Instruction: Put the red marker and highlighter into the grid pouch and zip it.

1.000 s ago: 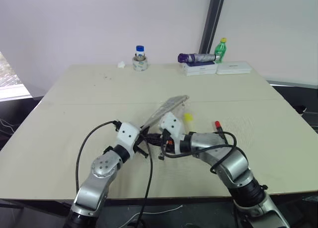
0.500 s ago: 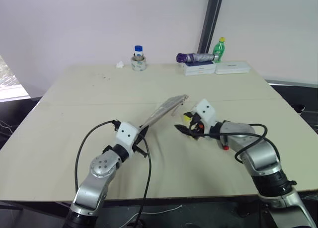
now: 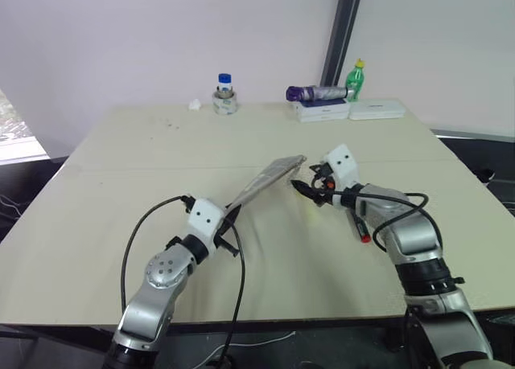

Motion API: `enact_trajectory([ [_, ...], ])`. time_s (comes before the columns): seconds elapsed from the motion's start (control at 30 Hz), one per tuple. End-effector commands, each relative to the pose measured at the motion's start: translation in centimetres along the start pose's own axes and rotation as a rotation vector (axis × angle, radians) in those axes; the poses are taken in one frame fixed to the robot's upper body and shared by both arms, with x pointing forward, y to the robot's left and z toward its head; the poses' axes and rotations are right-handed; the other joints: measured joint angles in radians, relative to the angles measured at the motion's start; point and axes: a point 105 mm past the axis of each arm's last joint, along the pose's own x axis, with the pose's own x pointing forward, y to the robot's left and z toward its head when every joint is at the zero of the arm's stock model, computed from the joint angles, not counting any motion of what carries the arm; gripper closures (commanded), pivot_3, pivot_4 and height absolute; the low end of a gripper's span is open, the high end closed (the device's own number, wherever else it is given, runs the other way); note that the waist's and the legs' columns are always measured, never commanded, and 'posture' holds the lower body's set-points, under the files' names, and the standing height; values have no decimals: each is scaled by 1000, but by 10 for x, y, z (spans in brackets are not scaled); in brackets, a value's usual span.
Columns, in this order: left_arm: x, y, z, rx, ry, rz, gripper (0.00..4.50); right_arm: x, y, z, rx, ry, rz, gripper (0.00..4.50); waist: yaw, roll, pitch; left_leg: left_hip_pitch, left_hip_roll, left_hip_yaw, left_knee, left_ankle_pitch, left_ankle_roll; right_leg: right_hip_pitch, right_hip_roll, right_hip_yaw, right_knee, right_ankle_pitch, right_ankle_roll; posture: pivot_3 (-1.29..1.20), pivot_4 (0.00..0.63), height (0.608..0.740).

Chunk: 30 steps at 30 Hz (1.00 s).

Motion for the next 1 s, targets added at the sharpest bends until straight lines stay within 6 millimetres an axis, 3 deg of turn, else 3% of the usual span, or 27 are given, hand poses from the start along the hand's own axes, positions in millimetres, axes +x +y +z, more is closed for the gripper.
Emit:
enact_trajectory([
  [0.03,-2,2,13,10,-59,6,4500,1,-2,17,-3,-69,0,2911,0,0,0,0,0,0,0,0,0,0,0,0,0,0,0,0,150,740],
  [0.13,-2,2,14,11,-60,7,4500,2,4,19,-1,-82,30,4447,0,0,0,0,0,0,0,0,0,0,0,0,0,0,0,0,150,740],
  [0.33,-2,3,13,13,-58,11,4500,0,24,20,-10,-81,113,4447,0,0,0,0,0,0,0,0,0,0,0,0,0,0,0,0,150,740],
  [0.57,3,-1,13,4,-61,5,4500,-4,100,16,-86,-60,366,4447,-1,0,0,0,0,0,0,0,0,0,0,0,0,0,0,0,150,740],
  [0.8,5,-6,13,-7,-62,3,4500,-5,163,17,-127,-64,557,4447,2,0,0,0,0,-1,0,0,0,0,0,0,0,0,0,0,150,740],
  [0.9,6,-7,13,-10,-64,6,4500,-6,173,18,-136,-66,592,4447,2,0,0,0,0,-1,0,0,0,0,0,0,0,0,0,0,150,740],
  [1.0,6,-5,13,-12,-66,18,4500,-5,169,21,-144,-69,581,4447,2,0,0,0,0,-1,0,0,0,0,0,0,0,0,0,0,150,740],
])
